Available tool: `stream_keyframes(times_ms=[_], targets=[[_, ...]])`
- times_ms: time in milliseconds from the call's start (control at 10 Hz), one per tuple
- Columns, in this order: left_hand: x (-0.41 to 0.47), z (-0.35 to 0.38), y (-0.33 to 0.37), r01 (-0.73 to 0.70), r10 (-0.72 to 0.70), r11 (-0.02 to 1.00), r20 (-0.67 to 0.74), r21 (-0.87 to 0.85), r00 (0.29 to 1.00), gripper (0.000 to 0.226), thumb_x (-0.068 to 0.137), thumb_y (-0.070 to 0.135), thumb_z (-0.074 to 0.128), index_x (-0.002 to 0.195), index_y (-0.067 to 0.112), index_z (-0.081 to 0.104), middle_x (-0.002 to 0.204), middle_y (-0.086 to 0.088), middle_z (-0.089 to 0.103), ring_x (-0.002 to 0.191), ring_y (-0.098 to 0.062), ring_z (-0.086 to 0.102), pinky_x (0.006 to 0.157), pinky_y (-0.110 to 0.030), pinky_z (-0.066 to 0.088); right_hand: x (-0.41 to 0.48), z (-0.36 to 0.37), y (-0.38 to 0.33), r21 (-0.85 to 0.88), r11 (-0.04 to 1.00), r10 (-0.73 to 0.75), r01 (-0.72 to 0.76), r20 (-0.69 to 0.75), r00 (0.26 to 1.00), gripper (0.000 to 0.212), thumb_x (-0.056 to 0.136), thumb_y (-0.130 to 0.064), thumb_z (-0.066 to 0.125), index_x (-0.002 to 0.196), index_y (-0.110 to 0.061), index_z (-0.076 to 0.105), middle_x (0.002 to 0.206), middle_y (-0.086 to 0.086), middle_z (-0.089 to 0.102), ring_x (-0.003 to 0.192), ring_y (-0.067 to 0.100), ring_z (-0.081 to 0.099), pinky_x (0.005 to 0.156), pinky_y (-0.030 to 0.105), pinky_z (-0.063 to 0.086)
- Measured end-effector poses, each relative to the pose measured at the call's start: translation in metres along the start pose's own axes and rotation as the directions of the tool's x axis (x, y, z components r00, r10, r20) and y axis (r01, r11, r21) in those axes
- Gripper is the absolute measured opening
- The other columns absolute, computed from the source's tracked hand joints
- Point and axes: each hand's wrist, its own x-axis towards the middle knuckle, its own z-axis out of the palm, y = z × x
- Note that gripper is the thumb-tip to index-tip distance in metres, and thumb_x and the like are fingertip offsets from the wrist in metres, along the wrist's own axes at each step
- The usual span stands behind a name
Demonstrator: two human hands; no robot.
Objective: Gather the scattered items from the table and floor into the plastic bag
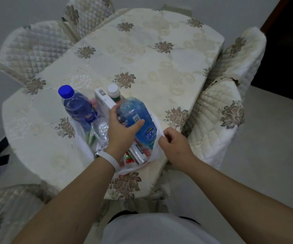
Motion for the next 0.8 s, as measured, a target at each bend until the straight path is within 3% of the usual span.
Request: stream_keyframes(times_ms=[100, 300, 400, 500, 600, 700, 800], targets=[[0.009, 0.009, -0.013, 0.048, -0.048, 0.999, -0.021, -0.006, 0.999, 0.066, 0.076, 0.011, 0.083, 0.113, 0.049, 0.044, 0.119, 0.009, 0.061, 0.1, -0.002, 0.066, 0.077, -0.02, 0.057, 0.006, -0.004, 0.01, -0.032, 0.997, 0.071, -0.072, -0.028, 0.997, 0.022, 0.085, -0.021, 0.056, 0.075, -0.005, 0.045, 0.065, 0.004, 0.044, 0.059, 0.016, 0.038, 0.057, 0.033, 0.033], [0.015, 0.002, -0.031, 0.225, -0.224, 0.974, -0.043, 0.018, 0.974, 0.076, 0.078, 0.036, 0.083, 0.139, 0.032, 0.037, 0.12, 0.012, 0.059, 0.106, -0.008, 0.064, 0.076, -0.019, 0.054, 0.011, -0.003, 0.018, -0.075, 0.992, 0.105, -0.106, -0.011, 0.994, 0.023, 0.087, -0.022, 0.058, 0.072, -0.01, 0.045, 0.064, 0.001, 0.045, 0.059, 0.016, 0.038, 0.057, 0.034, 0.034], [0.015, 0.003, -0.032, 0.194, -0.189, 0.972, -0.054, 0.129, 0.981, 0.069, 0.08, 0.041, 0.079, 0.137, 0.032, 0.043, 0.114, 0.016, 0.062, 0.099, 0.0, 0.063, 0.073, -0.016, 0.054, 0.01, -0.002, 0.018, -0.086, 0.993, 0.08, -0.08, -0.001, 0.997, 0.022, 0.088, -0.022, 0.057, 0.071, -0.014, 0.045, 0.062, -0.002, 0.045, 0.058, 0.016, 0.04, 0.056, 0.033, 0.034], [0.013, -0.001, -0.032, 0.198, -0.18, 0.949, -0.097, 0.244, 0.979, 0.052, 0.077, 0.049, 0.074, 0.123, 0.036, 0.054, 0.113, 0.006, 0.065, 0.095, -0.009, 0.067, 0.08, -0.034, 0.06, 0.008, -0.004, 0.011, -0.125, 0.992, 0.034, -0.032, 0.012, 0.999, 0.02, 0.089, -0.023, 0.055, 0.075, -0.01, 0.048, 0.064, 0.0, 0.047, 0.059, 0.017, 0.042, 0.056, 0.033, 0.035], [0.003, -0.007, -0.032, 0.209, -0.188, 0.921, -0.096, 0.329, 0.978, 0.046, 0.074, 0.051, 0.063, 0.118, 0.04, 0.053, 0.117, -0.004, 0.061, 0.098, -0.018, 0.066, 0.082, -0.046, 0.06, 0.01, -0.009, 0.002, -0.18, 0.981, -0.065, 0.068, 0.022, 0.998, 0.019, 0.089, -0.025, 0.055, 0.077, -0.012, 0.049, 0.068, 0.0, 0.05, 0.063, 0.018, 0.045, 0.059, 0.034, 0.039], [-0.016, -0.009, -0.012, 0.074, -0.057, 0.913, -0.055, 0.402, 0.997, 0.041, 0.087, 0.031, 0.064, 0.127, 0.031, 0.052, 0.123, 0.004, 0.051, 0.11, -0.012, 0.055, 0.093, -0.04, 0.053, 0.008, -0.015, -0.008, -0.215, 0.96, -0.171, 0.176, 0.045, 0.984, 0.014, 0.091, -0.027, 0.054, 0.084, -0.015, 0.055, 0.081, 0.0, 0.056, 0.076, 0.02, 0.052, 0.069, 0.038, 0.047], [-0.03, -0.016, 0.008, -0.125, 0.137, 0.846, 0.015, 0.519, 0.99, 0.042, 0.092, 0.024, 0.065, 0.132, 0.024, 0.053, 0.125, 0.005, 0.05, 0.112, -0.004, 0.045, 0.093, -0.019, 0.04, 0.008, -0.022, -0.016, -0.283, 0.92, -0.269, 0.272, 0.049, 0.962, 0.025, 0.095, -0.032, 0.052, 0.112, -0.016, 0.061, 0.109, 0.0, 0.062, 0.1, 0.019, 0.055, 0.084, 0.035, 0.047]])
